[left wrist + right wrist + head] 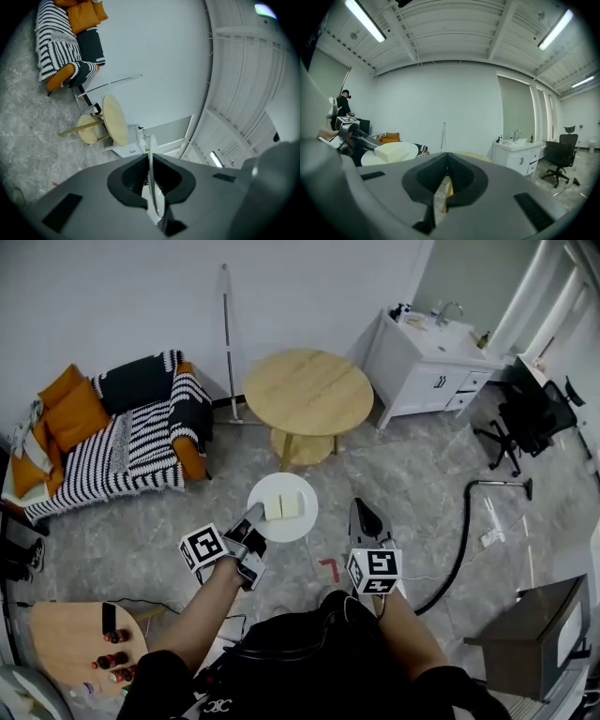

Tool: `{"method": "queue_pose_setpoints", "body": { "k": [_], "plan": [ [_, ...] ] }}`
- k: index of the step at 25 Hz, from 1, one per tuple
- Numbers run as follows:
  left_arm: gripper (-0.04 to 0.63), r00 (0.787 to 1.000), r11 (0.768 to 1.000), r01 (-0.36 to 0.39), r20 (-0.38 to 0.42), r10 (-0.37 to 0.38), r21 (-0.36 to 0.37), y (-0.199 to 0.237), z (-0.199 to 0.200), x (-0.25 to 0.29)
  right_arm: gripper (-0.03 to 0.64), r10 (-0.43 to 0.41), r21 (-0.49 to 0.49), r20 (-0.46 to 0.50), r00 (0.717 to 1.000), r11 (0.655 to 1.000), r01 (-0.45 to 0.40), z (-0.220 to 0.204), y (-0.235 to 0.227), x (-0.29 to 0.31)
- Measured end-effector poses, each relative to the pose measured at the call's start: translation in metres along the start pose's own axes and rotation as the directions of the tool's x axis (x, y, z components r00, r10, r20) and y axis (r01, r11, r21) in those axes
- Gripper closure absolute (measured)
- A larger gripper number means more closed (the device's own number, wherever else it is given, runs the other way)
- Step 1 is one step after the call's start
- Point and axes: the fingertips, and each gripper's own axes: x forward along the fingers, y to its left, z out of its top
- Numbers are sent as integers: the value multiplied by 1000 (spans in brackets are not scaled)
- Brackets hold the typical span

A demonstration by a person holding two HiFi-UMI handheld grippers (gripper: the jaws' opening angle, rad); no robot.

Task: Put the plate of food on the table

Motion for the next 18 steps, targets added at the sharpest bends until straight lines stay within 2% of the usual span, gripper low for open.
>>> {"method": "queue_pose_setpoints", "body": {
  "k": [10,18],
  "plan": [
    [574,1000,1000,-24,15,24,11,18,30,13,611,-17,27,25,1000,1000,17,5,-16,40],
    [574,999,999,-50,8,50,23,29,55,79,611,-17,77,47,999,997,13,7,-61,110]
  ]
}}
